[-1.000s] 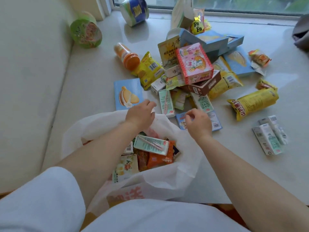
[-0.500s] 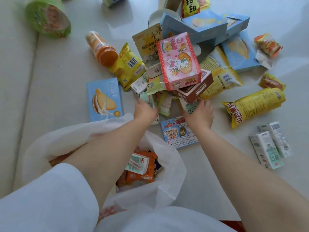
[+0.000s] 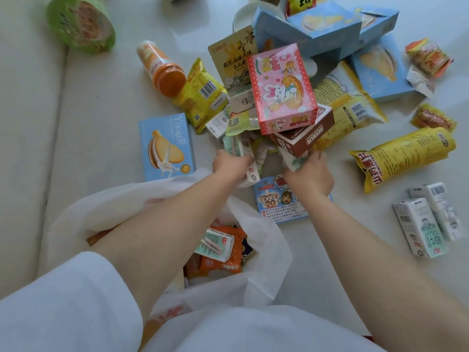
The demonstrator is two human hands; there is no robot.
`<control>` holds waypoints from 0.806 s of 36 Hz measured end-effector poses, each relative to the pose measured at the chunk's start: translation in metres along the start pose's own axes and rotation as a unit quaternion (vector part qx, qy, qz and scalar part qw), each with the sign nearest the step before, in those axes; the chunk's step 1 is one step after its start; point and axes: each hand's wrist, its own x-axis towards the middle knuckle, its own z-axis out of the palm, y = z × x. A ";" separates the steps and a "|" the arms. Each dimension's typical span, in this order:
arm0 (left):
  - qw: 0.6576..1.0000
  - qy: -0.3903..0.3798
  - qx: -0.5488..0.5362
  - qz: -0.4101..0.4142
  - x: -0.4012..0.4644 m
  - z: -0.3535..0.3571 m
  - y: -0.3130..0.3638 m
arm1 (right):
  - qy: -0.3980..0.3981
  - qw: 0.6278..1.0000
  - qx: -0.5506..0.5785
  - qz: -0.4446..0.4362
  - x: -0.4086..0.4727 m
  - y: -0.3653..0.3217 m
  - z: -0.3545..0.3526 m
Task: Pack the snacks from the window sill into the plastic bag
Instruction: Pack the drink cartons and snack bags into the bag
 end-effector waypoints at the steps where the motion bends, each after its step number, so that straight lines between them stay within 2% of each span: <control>1: 1.000 -0.010 -0.023 -0.009 -0.005 -0.003 0.001 | -0.015 1.000 0.016 0.018 -0.006 0.001 -0.001; 5: 0.997 -0.040 -0.070 -0.018 -0.027 -0.020 -0.001 | -0.081 0.973 0.170 0.135 -0.030 0.004 0.000; 11: 0.994 -0.005 -0.096 0.052 -0.052 -0.056 -0.020 | -0.109 0.869 0.421 0.237 -0.073 0.014 0.002; 13: 0.991 0.017 -0.094 0.097 -0.060 -0.072 -0.030 | -0.125 0.830 0.480 0.255 -0.090 0.012 0.003; 14: 0.989 0.032 -0.080 0.120 -0.064 -0.081 -0.036 | -0.127 0.823 0.492 0.254 -0.097 0.011 0.004; 17: 0.983 0.065 -0.054 0.161 -0.074 -0.107 -0.058 | -0.081 0.850 0.482 0.197 -0.126 0.002 0.004; 20: 0.976 0.096 -0.016 0.197 -0.085 -0.132 -0.085 | -0.060 0.877 0.466 0.100 -0.158 -0.013 0.005; 25: 0.959 0.118 0.067 0.247 -0.093 -0.166 -0.140 | -0.061 0.942 0.310 -0.109 -0.195 -0.041 0.021; 29: 0.950 0.111 0.136 0.259 -0.095 -0.184 -0.180 | -0.083 0.943 0.183 -0.266 -0.213 -0.061 0.051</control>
